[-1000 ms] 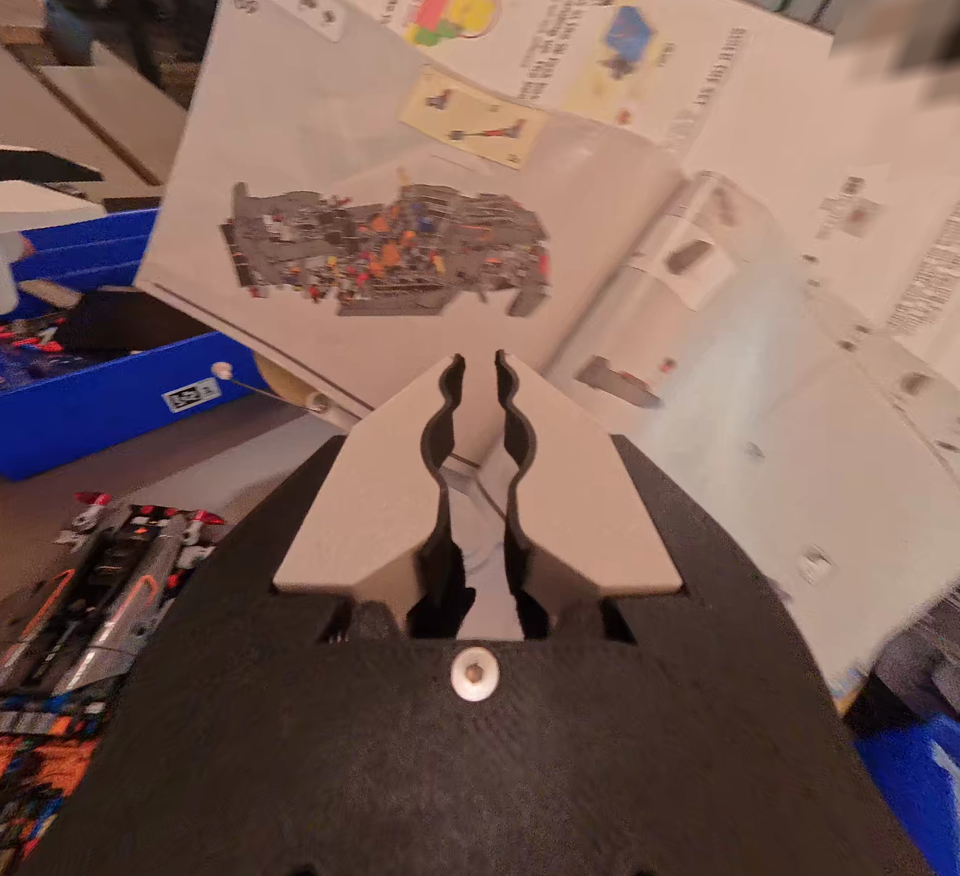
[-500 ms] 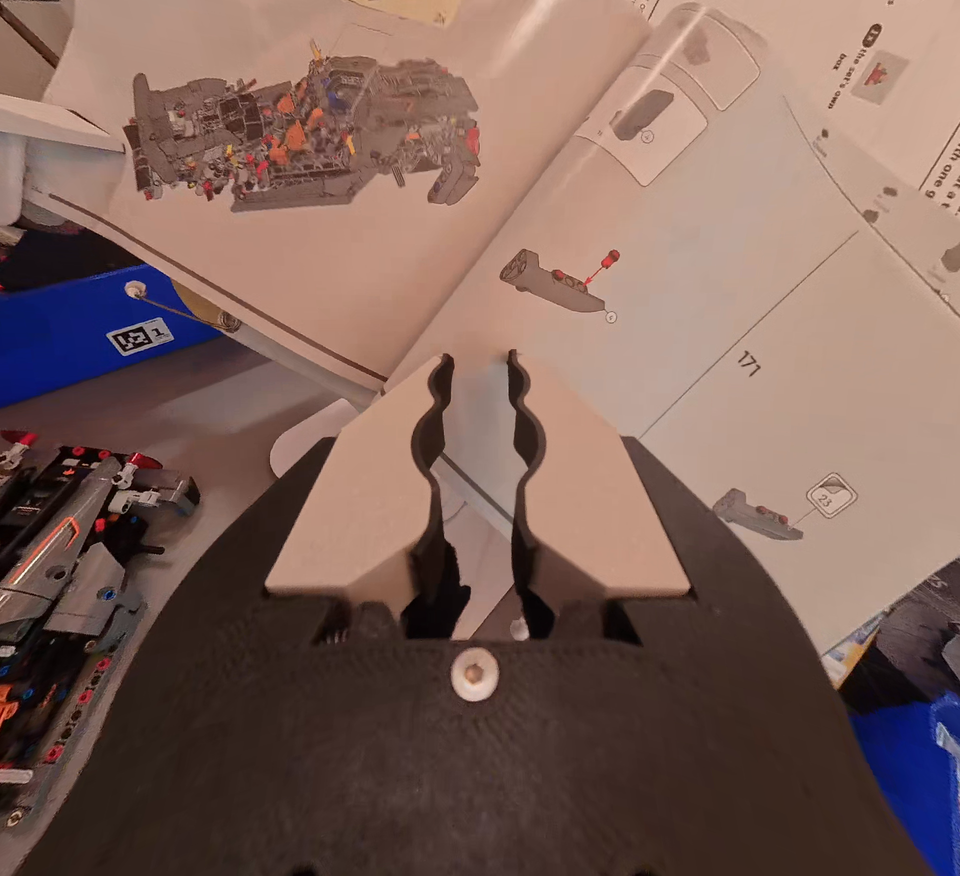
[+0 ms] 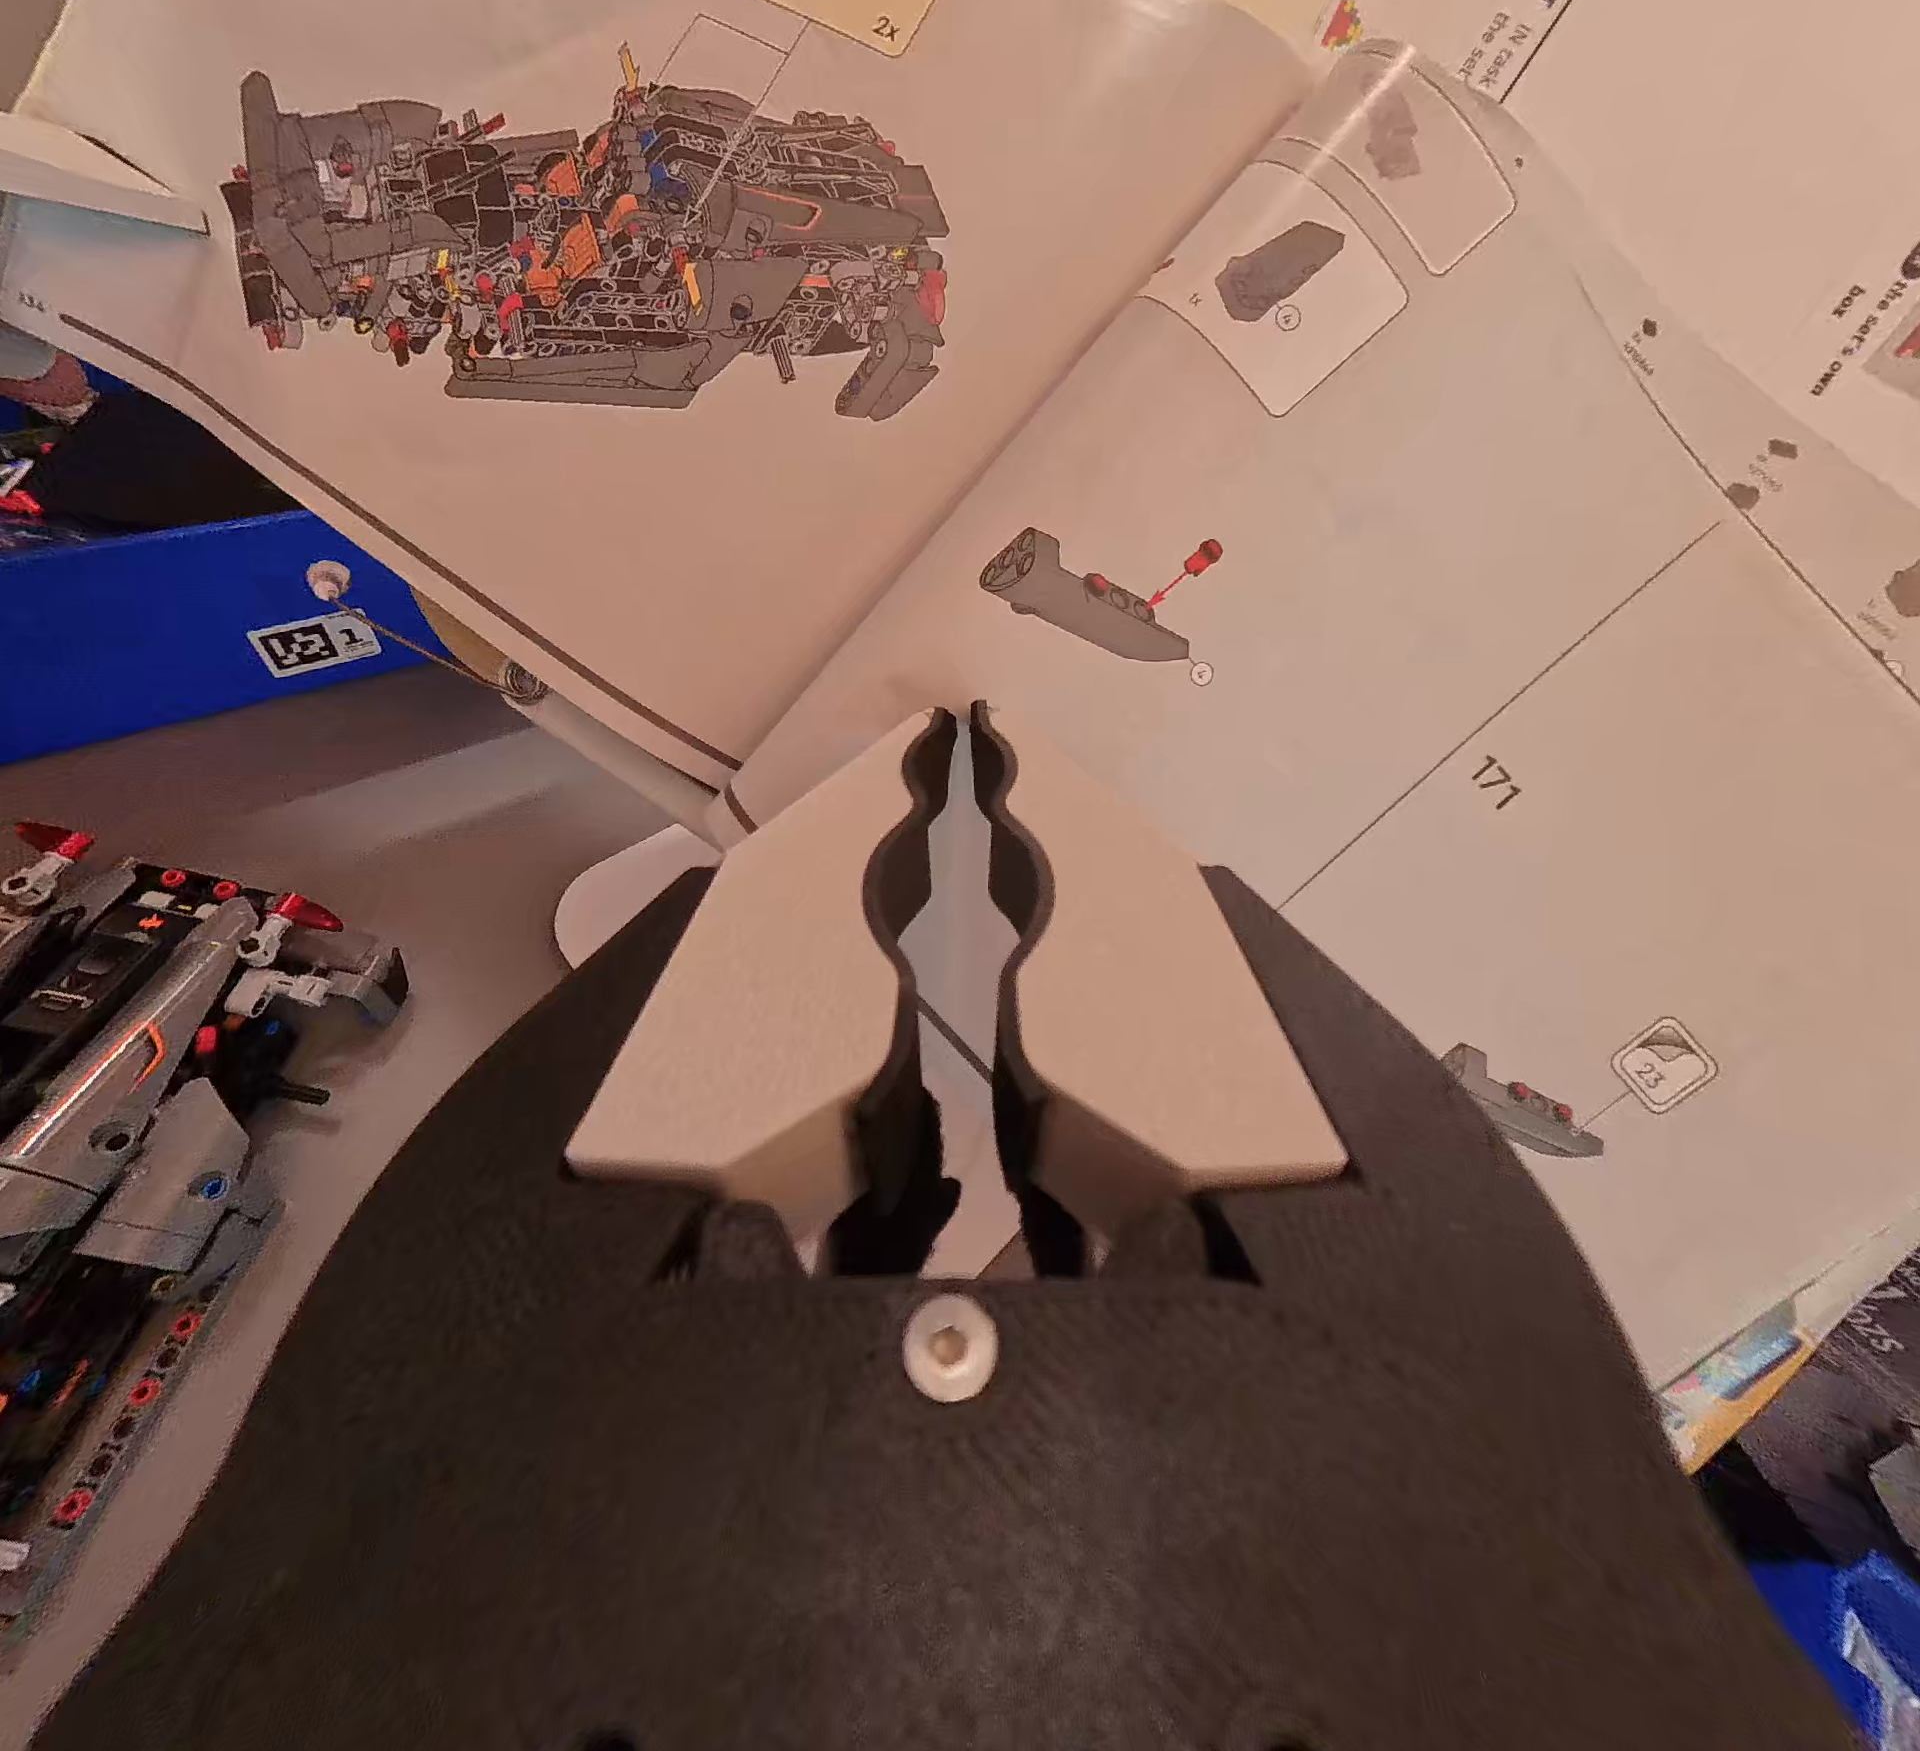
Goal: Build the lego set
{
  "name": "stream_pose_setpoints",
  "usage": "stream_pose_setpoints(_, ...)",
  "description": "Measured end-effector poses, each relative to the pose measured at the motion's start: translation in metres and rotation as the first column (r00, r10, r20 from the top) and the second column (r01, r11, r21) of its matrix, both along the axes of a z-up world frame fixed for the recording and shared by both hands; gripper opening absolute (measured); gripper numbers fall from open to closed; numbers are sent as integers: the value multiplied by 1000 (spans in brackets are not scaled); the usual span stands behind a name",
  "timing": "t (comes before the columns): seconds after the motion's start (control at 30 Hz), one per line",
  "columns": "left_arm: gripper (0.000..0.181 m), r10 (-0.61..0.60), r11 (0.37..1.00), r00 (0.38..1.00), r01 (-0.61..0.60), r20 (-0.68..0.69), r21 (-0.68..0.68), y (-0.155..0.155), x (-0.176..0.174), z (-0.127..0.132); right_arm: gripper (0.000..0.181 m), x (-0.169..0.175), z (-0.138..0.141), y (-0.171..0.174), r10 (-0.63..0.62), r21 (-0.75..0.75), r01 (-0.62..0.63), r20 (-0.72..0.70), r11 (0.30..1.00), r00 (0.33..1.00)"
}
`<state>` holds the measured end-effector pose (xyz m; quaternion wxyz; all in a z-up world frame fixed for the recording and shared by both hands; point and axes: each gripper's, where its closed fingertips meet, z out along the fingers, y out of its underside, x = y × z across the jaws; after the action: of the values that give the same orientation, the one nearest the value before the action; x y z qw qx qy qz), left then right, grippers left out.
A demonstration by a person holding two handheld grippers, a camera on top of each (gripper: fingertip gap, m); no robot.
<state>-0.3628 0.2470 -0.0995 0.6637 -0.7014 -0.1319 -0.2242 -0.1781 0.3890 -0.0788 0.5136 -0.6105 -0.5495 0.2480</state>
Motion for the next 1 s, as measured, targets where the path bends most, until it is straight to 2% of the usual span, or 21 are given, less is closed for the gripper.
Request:
stream_pose_setpoints(0.07,12,4,1000,1000,-4,12,-9,1,-3,-1,7,2,5,1,-9,-10,8,-24,1000,1000)
stream_pose_setpoints(0.13,41,33,999,999,-33,10,-25,-4,-8,-1,19,11,16,1,-28,-8,27,-63,1000,998)
stream_pose_setpoints(0.2,54,42,999,999,-42,-6,-16,-15,-9,6,23,21,26,-6,-26,3,26,-71,1000,997)
stream_pose_setpoints(0.37,57,79,996,977,-85,-200,-23,-73,-18,33,25,53,56,-36,-29,52,35,-117,998,993)
stream_pose_setpoints(0.47,54,104,984,945,-142,-310,-104,-114,-44,31,26,61,59,-65,1,49,4,-115,999,993)
stream_pose_setpoints(0.57,51,54,963,908,-157,-415,-220,-142,-66,11,25,62,47,-98,46,68,-41,-77,997,996)
stream_pose_setpoints(0.63,53,15,937,868,-186,-497,-297,-147,-75,-12,25,61,34,-122,88,66,-85,-50,994,995)
stream_pose_setpoints(0.73,56,-97,892,816,-183,-570,-414,-133,-76,-58,23,64,12,-147,110,80,-109,-6,991,994)
stream_pose_setpoints(0.83,60,-205,831,731,-222,-651,-511,-111,-83,-106,21,67,-2,-165,129,41,-128,-20,991,991)
stream_pose_setpoints(0.9,70,-276,760,700,-261,-659,-595,-101,-91,-137,20,70,-11,-172,126,22,-126,-13,992,992)
stream_pose_setpoints(1.0,70,-332,717,660,-288,-674,-635,-89,-94,-161,20,75,-24,-176,117,15,-117,20,993,993)
